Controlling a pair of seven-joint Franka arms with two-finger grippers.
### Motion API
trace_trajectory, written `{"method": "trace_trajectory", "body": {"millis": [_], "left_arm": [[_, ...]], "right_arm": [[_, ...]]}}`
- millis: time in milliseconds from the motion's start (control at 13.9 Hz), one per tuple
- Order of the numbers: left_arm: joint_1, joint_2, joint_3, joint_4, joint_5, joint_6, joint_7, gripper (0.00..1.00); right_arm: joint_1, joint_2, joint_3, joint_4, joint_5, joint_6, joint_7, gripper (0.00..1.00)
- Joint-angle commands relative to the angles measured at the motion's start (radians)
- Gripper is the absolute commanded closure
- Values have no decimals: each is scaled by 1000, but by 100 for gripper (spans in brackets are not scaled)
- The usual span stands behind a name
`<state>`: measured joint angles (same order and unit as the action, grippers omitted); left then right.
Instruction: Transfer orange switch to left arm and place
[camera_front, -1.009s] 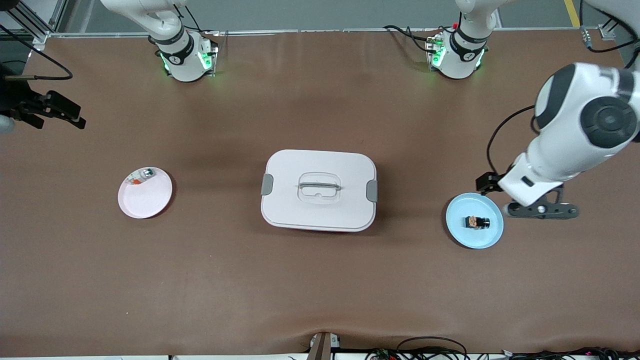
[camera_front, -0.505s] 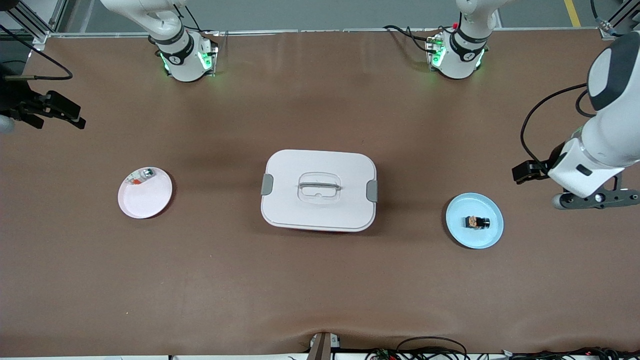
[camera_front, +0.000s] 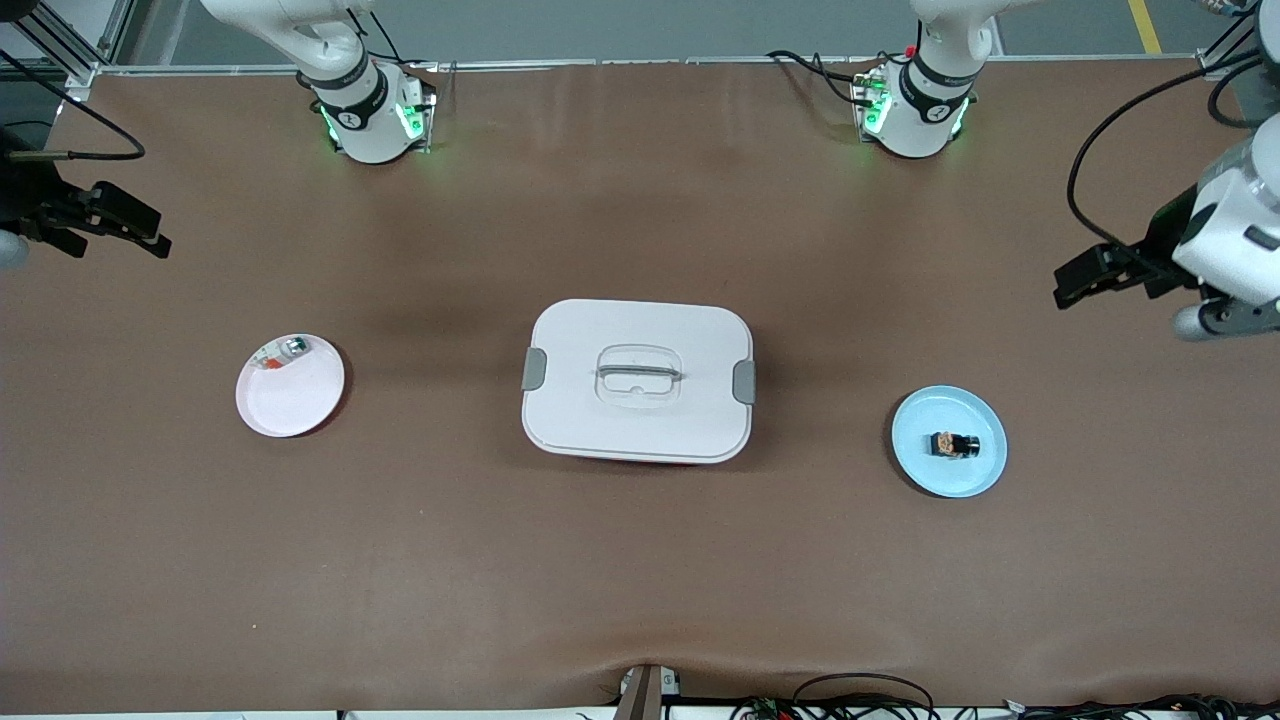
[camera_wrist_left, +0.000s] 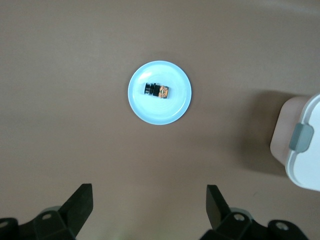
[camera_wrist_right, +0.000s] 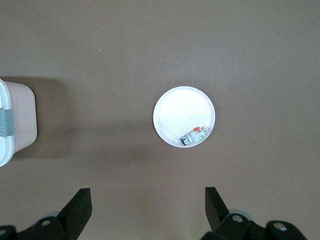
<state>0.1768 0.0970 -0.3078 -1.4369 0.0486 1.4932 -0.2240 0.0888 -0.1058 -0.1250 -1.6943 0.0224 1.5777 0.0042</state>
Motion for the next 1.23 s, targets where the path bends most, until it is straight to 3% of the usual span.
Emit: {"method": "trace_trajectory", "body": {"millis": [0,144,288,1153], "left_arm": [[-94,-88,119,-100,-21,9,60,0],[-149,-109,177,-117,-21,10,83,0],[-154,-125,188,-135,-21,16,121,0],[-145,-186,182,-163,-61,18,173,0]], "right_arm": [[-17,6,13,22,-15,-15,-3,0],[-18,8,13,27,-15,-16,-3,0],[-18,8,13,28,-15,-16,-3,0],[-21,11,13,36,-15,-16,2,0]]}}
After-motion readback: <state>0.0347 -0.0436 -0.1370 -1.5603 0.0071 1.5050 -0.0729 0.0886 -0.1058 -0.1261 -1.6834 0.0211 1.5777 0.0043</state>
